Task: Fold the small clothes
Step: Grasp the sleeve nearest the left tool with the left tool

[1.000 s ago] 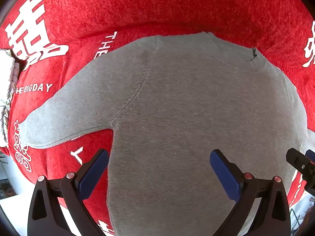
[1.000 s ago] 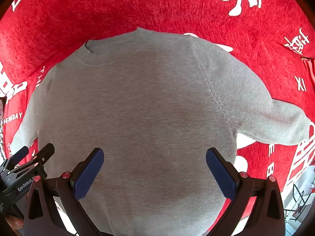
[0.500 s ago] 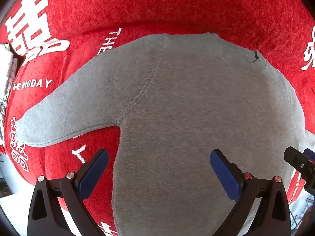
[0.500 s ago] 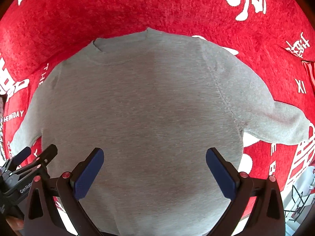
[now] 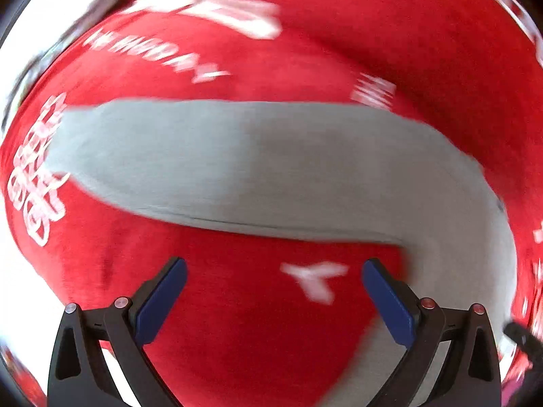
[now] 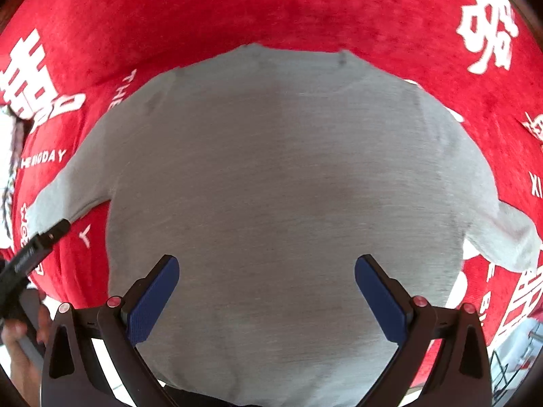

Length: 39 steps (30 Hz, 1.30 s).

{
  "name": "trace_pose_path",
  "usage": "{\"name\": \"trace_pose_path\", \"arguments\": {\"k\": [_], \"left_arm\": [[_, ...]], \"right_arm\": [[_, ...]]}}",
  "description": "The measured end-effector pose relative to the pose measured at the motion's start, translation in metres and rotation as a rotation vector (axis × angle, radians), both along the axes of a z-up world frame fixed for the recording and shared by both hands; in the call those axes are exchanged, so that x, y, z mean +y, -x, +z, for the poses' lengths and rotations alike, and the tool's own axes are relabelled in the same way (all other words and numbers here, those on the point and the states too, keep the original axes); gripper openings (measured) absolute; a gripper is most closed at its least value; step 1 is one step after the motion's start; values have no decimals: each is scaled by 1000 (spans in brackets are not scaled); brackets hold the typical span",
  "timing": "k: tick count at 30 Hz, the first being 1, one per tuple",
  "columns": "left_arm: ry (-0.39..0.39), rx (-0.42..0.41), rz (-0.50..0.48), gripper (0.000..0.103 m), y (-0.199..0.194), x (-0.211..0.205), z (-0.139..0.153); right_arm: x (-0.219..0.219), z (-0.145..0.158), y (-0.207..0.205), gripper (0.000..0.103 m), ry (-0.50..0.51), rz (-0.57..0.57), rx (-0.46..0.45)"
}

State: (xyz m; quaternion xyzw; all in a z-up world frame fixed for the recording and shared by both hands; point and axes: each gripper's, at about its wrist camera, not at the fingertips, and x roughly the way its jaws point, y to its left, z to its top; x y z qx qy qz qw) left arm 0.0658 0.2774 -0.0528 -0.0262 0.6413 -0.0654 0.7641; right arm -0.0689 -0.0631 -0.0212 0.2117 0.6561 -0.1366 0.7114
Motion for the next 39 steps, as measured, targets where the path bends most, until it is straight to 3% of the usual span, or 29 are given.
{"name": "trace_pose_path", "arguments": {"k": [4,7,11,13,15,16,17,20,23,27,31,34,36,39], "left_arm": [[68,31,164,103,-19,68,-29],[154,79,219,103,-34,88,-52],[273,68,267,103,-52,95,-59],[276,47,285,92,-55,97,-57],[229,37,282,39,-57,97,-57],[233,1,265,26,-58,100,-53],[241,-9,256,6,-59,100,-51],[205,-81,184,6,-62,91,-30],[160,-198,55,6,-54,64,9],[181,-327,-109,6,-43,4,63],[226,-398,-316,6,-21,-104,105],[244,-383,-460,6,5,-186,103],[257,-337,-533,6,21,-233,91],[210,-268,-655,6,48,-295,59]], "right_arm": [[24,-5,-10,103,-6,40,7],[39,-10,-16,103,-10,63,24],[57,-9,-22,103,-7,88,35],[63,-6,-24,103,-9,99,33],[68,-3,-24,103,-12,110,24],[70,0,-23,103,-12,117,16],[71,1,-22,103,-11,125,9],[71,2,-20,103,-19,134,-7],[64,4,-13,103,-37,122,-30],[44,7,-6,103,-61,87,-75],[11,23,10,103,-68,27,-137],[-23,32,29,103,-54,-45,-170],[-50,30,47,103,-50,-104,-172],[-80,18,70,103,-50,-168,-145]]}}
